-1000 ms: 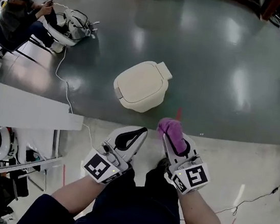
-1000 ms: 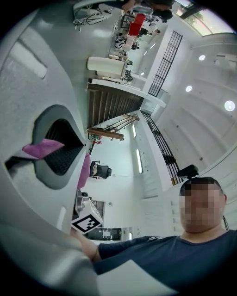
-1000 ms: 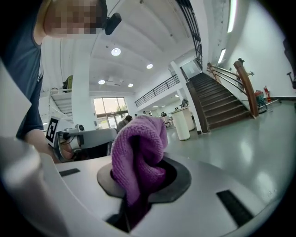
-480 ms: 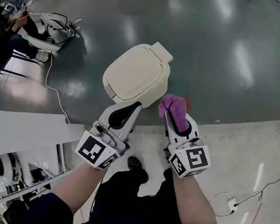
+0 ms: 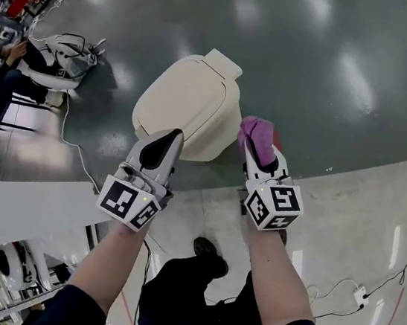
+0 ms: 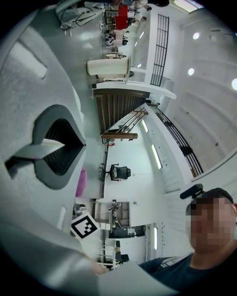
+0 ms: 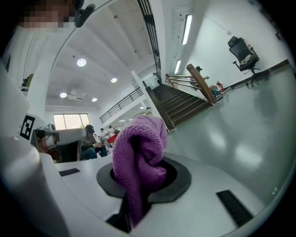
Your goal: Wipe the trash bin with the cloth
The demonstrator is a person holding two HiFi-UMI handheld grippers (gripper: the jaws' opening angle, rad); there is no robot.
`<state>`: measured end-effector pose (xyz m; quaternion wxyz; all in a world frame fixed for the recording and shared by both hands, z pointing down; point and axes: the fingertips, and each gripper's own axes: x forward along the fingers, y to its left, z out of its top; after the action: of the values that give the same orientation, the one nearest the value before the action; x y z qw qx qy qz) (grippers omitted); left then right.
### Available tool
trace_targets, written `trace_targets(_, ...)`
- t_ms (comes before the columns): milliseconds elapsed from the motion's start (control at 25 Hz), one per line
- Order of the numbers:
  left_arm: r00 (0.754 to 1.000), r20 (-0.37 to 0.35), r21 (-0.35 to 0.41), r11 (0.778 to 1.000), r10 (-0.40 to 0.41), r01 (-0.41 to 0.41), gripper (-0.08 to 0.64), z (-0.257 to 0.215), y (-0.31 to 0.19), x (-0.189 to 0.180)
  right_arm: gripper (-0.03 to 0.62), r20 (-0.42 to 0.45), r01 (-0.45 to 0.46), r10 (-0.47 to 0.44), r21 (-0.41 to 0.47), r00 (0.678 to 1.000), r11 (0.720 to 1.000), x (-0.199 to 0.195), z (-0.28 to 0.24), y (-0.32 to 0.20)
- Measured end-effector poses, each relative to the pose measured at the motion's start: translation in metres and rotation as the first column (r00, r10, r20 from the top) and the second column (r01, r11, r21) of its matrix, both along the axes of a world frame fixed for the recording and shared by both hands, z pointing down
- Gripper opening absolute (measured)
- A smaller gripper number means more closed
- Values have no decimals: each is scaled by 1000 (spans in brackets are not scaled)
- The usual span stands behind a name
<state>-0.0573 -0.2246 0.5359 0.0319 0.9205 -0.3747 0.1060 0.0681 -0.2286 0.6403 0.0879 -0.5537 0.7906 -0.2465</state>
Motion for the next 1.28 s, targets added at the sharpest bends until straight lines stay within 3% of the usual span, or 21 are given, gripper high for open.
trace_targets(360, 995, 97, -33, 999, 1, 2, -11, 42, -13, 0, 75, 106, -58, 65, -76, 992, 995, -14, 65, -34)
trace_targets(600, 992, 123, -46, 999, 8, -2, -11, 60, -19, -4, 75, 194, -90, 109, -103, 975, 991, -20, 86, -61)
trace_targets(840, 989, 147, -26, 1000, 8, -4, -11, 62, -18, -1, 75, 249, -86, 132, -189, 960, 978, -31, 144, -71)
trace_targets(1040, 996, 85, -56, 998, -15, 20, -11, 57, -21, -6, 75, 236, -92, 151, -243, 960, 966, -39, 196, -75)
trace_targets(1280, 994, 111, -32, 999, -13, 17, -11, 59, -20, -4, 75, 200, -105, 182, -345, 963, 933, -42, 274, -80)
